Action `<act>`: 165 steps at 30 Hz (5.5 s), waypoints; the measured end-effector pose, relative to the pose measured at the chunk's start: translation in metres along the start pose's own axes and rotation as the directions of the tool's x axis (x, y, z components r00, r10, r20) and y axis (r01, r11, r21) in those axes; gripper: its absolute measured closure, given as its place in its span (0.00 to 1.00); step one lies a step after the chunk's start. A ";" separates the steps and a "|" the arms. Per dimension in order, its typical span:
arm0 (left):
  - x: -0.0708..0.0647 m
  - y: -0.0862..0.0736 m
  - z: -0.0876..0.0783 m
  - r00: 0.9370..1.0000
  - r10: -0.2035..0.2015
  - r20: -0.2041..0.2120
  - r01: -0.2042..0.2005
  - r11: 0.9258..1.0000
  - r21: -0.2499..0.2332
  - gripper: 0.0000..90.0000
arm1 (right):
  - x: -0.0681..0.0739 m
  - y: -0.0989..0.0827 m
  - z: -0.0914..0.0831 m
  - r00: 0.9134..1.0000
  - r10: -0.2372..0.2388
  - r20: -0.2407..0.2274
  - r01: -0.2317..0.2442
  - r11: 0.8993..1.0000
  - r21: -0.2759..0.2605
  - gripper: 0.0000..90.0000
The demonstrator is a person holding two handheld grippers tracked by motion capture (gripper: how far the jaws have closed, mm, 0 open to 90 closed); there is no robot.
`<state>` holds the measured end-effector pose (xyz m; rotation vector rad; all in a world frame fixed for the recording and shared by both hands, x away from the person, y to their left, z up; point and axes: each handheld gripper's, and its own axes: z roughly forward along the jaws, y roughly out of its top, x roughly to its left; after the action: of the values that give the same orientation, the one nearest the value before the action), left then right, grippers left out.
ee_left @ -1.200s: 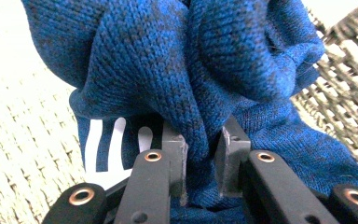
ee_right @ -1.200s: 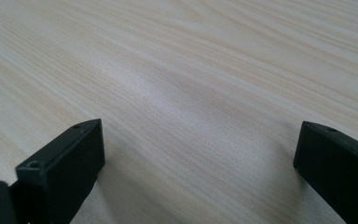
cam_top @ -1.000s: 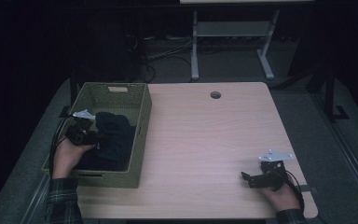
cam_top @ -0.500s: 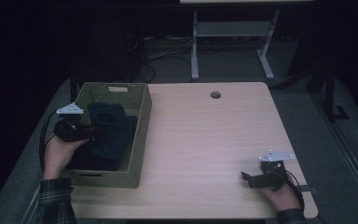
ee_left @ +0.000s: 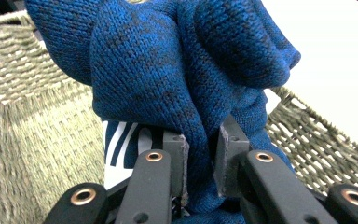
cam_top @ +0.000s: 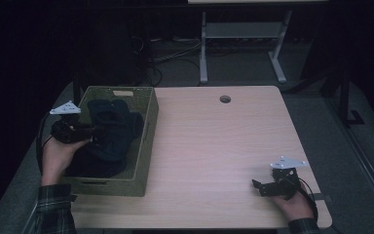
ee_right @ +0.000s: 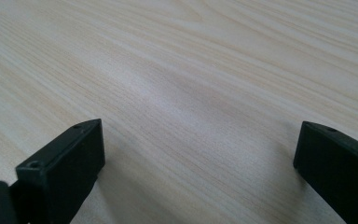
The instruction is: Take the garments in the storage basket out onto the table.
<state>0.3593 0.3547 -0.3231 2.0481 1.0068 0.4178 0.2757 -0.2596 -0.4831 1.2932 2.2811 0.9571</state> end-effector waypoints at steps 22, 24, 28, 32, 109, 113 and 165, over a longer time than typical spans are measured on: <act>-0.012 0.039 -0.022 0.999 0.034 0.026 -0.030 0.992 -0.121 0.86 | 0.000 0.000 0.000 1.000 0.000 -0.001 0.000 1.000 -0.001 0.02; -0.013 0.042 -0.023 0.999 0.039 0.033 -0.034 0.991 -0.131 0.86 | 0.000 0.000 0.000 1.000 -0.001 -0.001 0.001 1.000 -0.001 0.02; -0.017 0.052 -0.027 0.998 0.050 0.046 -0.043 0.987 -0.154 0.86 | 0.000 0.000 0.000 1.000 0.000 -0.002 0.000 1.000 0.000 0.02; -0.021 0.061 -0.029 0.995 0.064 0.079 -0.049 0.984 -0.173 0.86 | 0.000 0.000 0.000 1.000 0.000 -0.002 0.000 1.000 -0.001 0.02; -0.181 0.195 0.051 0.871 0.368 0.325 -0.296 0.922 -0.250 0.87 | 0.000 0.000 0.000 1.000 -0.001 0.000 0.001 1.000 0.000 0.02; -0.190 0.191 0.061 0.867 0.361 0.342 -0.293 0.927 -0.236 0.87 | 0.000 0.000 0.000 1.000 -0.001 0.000 0.001 1.000 0.000 0.02; -0.193 0.085 0.234 0.919 0.083 0.385 -0.102 0.994 0.031 0.86 | 0.000 0.000 0.000 1.000 -0.003 -0.002 0.003 1.000 0.001 0.02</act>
<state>0.4182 0.0531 -0.3939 2.1196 0.6893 0.0313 0.2757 -0.2597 -0.4831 1.2895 2.2841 0.9573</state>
